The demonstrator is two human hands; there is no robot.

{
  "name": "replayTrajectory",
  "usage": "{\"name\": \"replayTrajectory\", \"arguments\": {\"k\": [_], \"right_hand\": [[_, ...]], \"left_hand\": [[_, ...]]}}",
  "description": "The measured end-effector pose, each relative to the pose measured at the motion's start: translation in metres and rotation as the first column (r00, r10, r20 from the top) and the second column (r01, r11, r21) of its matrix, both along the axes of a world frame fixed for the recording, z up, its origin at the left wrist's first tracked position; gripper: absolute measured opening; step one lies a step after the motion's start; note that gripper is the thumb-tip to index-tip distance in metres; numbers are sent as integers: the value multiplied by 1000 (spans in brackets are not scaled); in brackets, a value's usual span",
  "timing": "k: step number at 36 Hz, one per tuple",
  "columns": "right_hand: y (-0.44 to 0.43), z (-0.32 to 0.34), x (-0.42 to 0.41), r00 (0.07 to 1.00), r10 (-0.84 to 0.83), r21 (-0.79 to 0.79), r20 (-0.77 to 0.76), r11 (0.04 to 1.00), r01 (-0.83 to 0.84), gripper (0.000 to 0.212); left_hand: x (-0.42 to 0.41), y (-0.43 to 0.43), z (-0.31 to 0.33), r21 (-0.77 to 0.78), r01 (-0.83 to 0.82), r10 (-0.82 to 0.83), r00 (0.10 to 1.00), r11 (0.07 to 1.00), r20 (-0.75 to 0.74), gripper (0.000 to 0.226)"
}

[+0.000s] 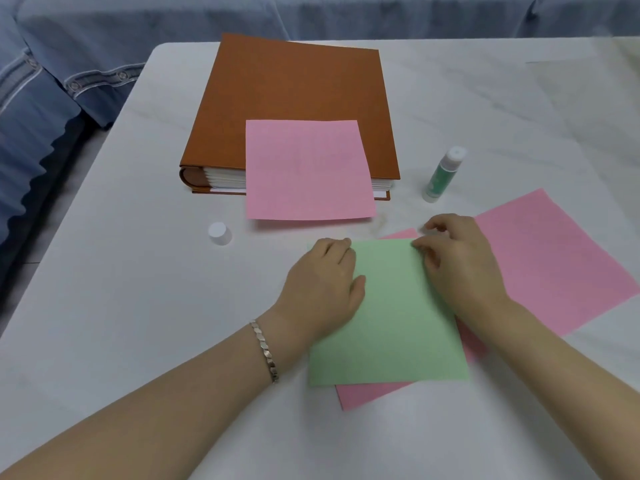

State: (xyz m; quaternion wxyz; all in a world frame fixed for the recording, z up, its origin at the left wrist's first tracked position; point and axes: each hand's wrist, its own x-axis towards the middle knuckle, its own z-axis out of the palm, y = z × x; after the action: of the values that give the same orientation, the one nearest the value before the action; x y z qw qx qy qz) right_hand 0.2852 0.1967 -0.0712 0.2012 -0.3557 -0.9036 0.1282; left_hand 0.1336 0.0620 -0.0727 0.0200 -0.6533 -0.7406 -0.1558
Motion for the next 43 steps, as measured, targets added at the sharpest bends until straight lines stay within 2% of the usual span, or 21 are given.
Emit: {"name": "replayTrajectory", "arguments": {"k": [3,7,15,23,32,34,38,43], "right_hand": [[-11,-5,-6,994,104,66,19,992,-105,19],[-28,-15,-15,978,199,15,65,980,-200,39],[-58,-23,-30,968,125,32,218,990,-135,51],[-43,-23,-10,941,65,30,332,996,-80,55],[-29,-21,11,932,34,6,361,999,-39,65],[-29,-23,11,939,14,17,343,1000,-22,61],[-29,-25,12,943,0,47,334,999,-17,56],[-28,-25,12,946,-11,92,324,996,-20,55]], "left_hand": [[6,-4,-15,-80,-12,14,1000,997,28,49],[11,-7,-22,-50,-29,33,995,998,89,50],[11,-6,-21,-83,-30,34,999,996,40,56],[7,-11,-20,-116,-48,46,999,992,-24,58],[10,-13,-18,-134,-150,139,986,980,-91,59],[22,-5,-17,-131,-99,91,994,986,-66,59],[45,13,-18,-140,111,-116,993,984,-27,57],[40,12,-19,-163,119,-125,992,979,-26,57]]}}
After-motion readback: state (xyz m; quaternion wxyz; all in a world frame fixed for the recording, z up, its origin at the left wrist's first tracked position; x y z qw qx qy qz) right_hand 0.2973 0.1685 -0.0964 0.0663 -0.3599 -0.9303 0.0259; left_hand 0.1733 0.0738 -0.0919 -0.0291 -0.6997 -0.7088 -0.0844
